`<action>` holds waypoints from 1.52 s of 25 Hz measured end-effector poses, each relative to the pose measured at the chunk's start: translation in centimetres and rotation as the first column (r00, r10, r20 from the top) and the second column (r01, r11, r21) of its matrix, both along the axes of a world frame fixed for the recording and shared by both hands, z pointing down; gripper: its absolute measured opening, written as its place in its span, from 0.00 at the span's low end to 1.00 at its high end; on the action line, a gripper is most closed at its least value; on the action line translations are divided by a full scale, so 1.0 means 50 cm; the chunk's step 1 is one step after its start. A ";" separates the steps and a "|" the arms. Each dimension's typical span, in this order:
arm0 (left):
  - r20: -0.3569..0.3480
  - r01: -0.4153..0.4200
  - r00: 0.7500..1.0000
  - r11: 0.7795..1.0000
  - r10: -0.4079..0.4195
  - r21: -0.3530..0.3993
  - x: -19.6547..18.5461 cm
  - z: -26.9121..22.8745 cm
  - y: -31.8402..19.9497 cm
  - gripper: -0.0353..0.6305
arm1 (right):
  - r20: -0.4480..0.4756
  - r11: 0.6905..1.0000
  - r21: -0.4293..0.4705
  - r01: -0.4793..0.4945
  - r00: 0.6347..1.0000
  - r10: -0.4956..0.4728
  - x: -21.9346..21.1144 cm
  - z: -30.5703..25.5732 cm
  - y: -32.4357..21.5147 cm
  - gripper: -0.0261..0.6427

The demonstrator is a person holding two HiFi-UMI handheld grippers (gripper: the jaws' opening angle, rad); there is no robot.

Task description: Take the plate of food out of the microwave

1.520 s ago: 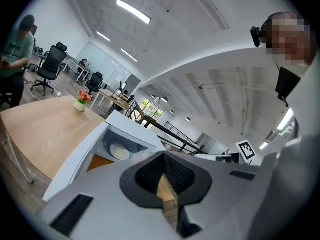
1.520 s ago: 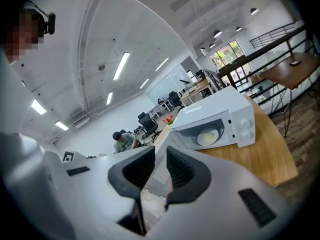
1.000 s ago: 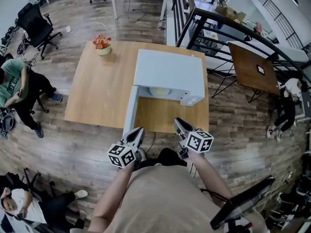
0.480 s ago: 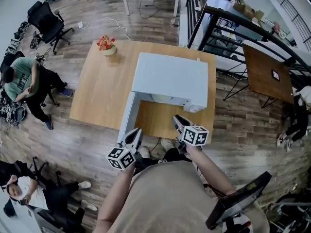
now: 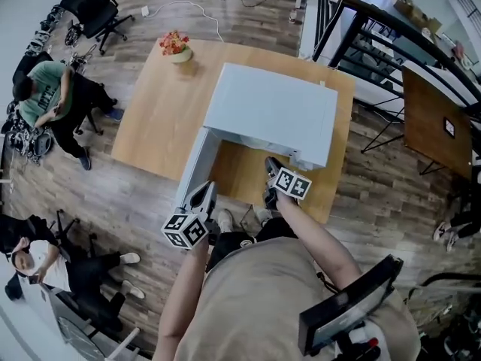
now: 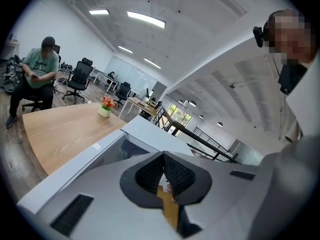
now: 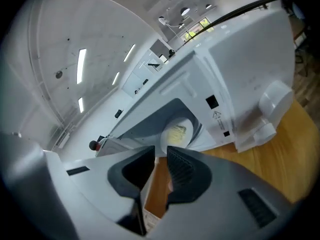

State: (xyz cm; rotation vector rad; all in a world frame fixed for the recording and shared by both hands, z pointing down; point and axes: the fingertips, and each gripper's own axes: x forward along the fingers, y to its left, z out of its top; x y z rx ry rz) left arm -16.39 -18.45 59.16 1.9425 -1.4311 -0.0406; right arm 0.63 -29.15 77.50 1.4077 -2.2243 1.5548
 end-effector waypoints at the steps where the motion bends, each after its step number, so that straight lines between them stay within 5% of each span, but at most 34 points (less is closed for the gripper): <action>1: 0.004 0.008 1.000 1.000 -0.008 -0.002 0.002 0.003 -0.003 0.06 | -0.002 1.000 -0.003 -0.009 1.000 0.009 -0.002 0.018 -0.012 0.13; 9: 0.041 0.062 0.997 0.998 -0.062 -0.007 -0.010 0.000 0.000 0.06 | 0.027 0.993 -0.084 -0.086 0.996 0.089 -0.009 0.103 -0.047 0.17; 23: -0.003 0.064 0.998 0.997 -0.064 -0.037 -0.001 0.036 0.026 0.06 | -0.024 1.000 -0.007 0.013 1.000 -0.013 -0.003 0.030 -0.012 0.17; 30: 0.026 0.022 0.999 1.000 -0.022 -0.009 -0.005 0.041 -0.006 0.06 | -0.031 1.000 -0.002 -0.017 0.999 0.017 0.007 0.060 -0.037 0.17; 38: 0.053 0.065 0.997 0.998 -0.064 -0.015 -0.040 0.021 0.010 0.06 | -0.027 0.997 -0.047 -0.064 0.998 0.063 0.023 0.104 -0.065 0.17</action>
